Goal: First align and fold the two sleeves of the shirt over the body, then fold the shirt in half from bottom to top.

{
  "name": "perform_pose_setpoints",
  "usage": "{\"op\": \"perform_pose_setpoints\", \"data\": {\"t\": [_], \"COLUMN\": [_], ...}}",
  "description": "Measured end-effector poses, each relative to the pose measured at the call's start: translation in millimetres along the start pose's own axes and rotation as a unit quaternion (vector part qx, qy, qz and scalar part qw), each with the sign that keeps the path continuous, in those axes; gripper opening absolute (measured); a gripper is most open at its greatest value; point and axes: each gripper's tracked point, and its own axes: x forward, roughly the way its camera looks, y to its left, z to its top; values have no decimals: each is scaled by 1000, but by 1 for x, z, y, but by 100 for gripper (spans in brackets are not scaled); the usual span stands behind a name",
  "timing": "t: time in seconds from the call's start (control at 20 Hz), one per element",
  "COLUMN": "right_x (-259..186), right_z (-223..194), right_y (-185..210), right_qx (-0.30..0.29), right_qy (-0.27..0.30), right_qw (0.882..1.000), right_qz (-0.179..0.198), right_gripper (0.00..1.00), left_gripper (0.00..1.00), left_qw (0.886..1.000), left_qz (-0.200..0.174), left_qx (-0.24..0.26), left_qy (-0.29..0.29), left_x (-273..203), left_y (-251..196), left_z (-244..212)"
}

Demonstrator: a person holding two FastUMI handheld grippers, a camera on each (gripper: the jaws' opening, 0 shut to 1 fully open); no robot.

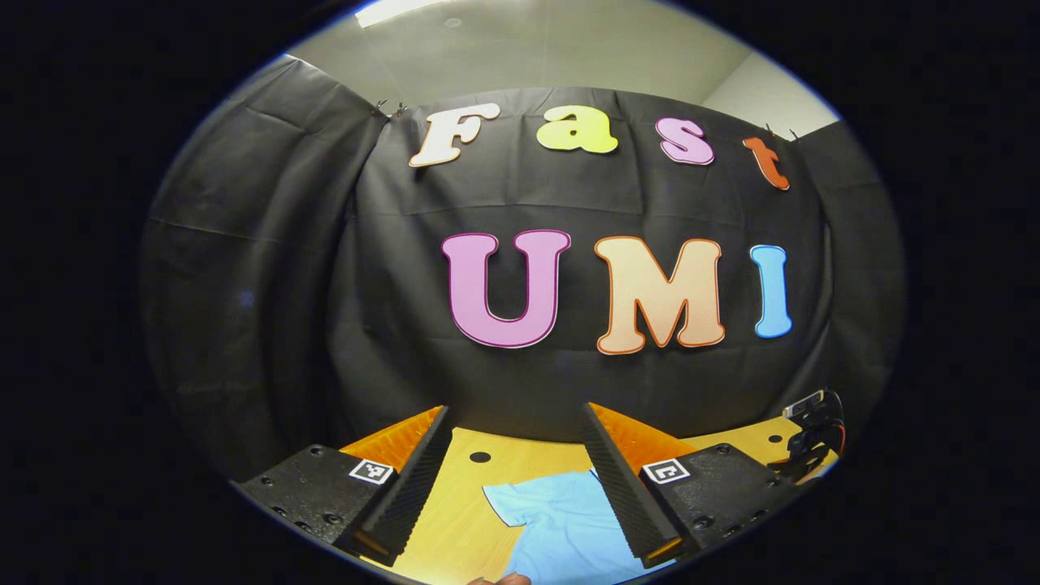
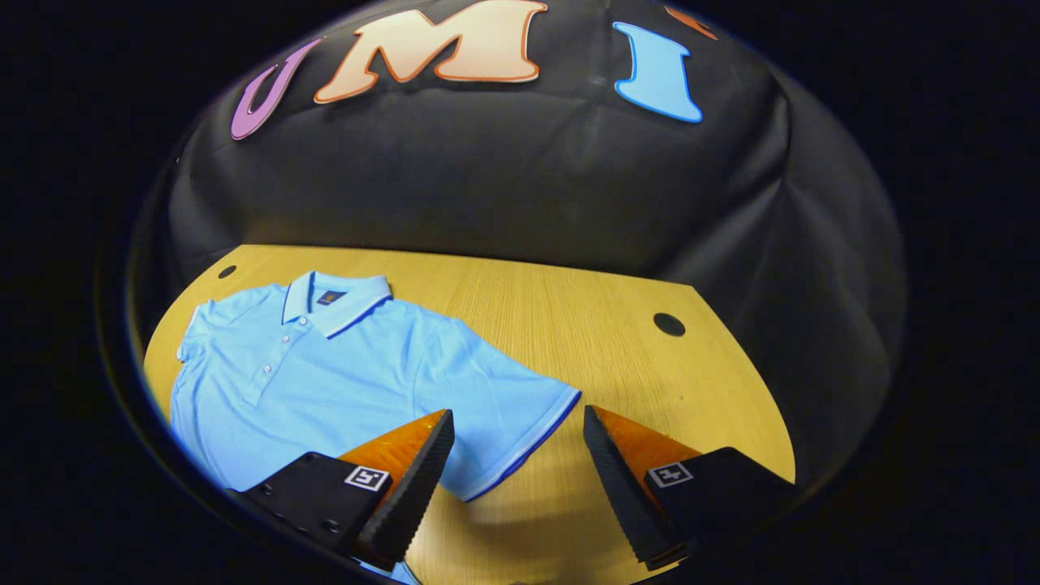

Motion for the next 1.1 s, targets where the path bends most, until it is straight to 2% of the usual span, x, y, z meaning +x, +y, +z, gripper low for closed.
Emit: {"op": "perform_pose_setpoints", "data": {"t": [0.3,0.45,0.5,0.55,0.6,0.65,0.7,0.75,0.85,0.9,1.1], "right_x": [23,26,28,28,31,31,29,29,29,27,23], "right_z": [-30,-34,-36,-38,-36,-37,-35,-38,-35,-34,-18], "right_y": [0,6,11,18,20,24,26,32,34,36,39], "right_qx": [10,39,53,63,59,55,49,49,46,43,25], "right_qy": [50,67,72,79,67,70,60,67,61,55,20], "right_qw": [999,997,996,994,995,995,996,995,996,996,999], "right_qz": [1,18,30,41,44,50,54,59,51,50,40], "right_gripper": [100,99,93,92,73,69,49,47,17,7,3], "left_gripper": [95,95,95,95,95,95,95,95,95,95,95], "left_qw": [1000,1000,1000,1000,1000,1000,999,999,999,999,999], "left_qz": [4,0,-2,-4,-5,-6,-7,-9,-8,-7,-5], "left_qx": [-8,-7,-8,-9,-11,-14,-17,-19,-20,-20,-16], "left_qy": [17,20,22,23,25,28,30,32,35,34,33], "left_x": [6,9,11,12,13,14,15,15,17,17,18], "left_y": [-1,-5,-6,-8,-9,-10,-11,-12,-12,-11,-7], "left_z": [-10,-13,-14,-15,-16,-19,-20,-22,-23,-22,-23]}}
